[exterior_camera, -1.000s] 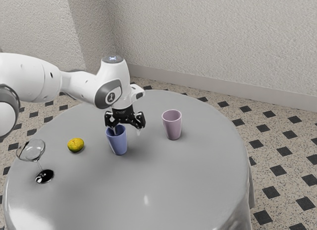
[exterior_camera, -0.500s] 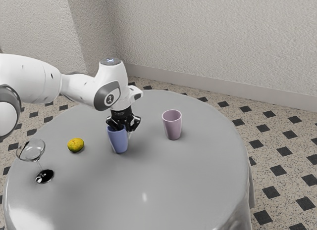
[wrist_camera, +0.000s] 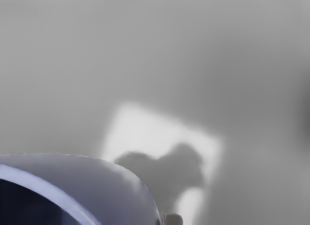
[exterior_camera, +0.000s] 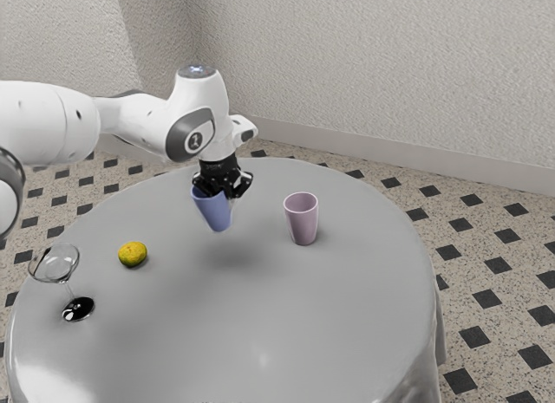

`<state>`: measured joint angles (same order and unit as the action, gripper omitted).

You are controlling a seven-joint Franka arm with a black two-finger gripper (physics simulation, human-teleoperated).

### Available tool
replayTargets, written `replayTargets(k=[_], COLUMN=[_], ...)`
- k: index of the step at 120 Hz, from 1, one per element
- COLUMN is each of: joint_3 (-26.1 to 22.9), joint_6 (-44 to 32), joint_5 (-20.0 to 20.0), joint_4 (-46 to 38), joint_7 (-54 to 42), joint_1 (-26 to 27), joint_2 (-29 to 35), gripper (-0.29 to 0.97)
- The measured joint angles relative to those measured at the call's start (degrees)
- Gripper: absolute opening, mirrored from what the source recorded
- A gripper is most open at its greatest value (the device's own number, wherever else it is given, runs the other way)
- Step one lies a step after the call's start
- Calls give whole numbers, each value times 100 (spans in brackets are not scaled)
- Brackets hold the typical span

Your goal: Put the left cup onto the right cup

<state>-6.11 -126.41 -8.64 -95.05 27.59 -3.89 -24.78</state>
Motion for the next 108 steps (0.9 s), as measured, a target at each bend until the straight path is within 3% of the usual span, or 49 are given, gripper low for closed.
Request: replayTargets(k=[28,52,85,108], joint_3=[-522,-850,-1100,-1173], joint_6=[1009,1662,1940,2010], joint_5=[-224,-471,-847,-998], joint_4=[1135,2202,3490,3892], joint_7=[24,30,18,12], joint_1=[-7,11,203,620], joint_2=[-260,-888,-1660,-1820], gripper=[-10,-10,-10,-10])
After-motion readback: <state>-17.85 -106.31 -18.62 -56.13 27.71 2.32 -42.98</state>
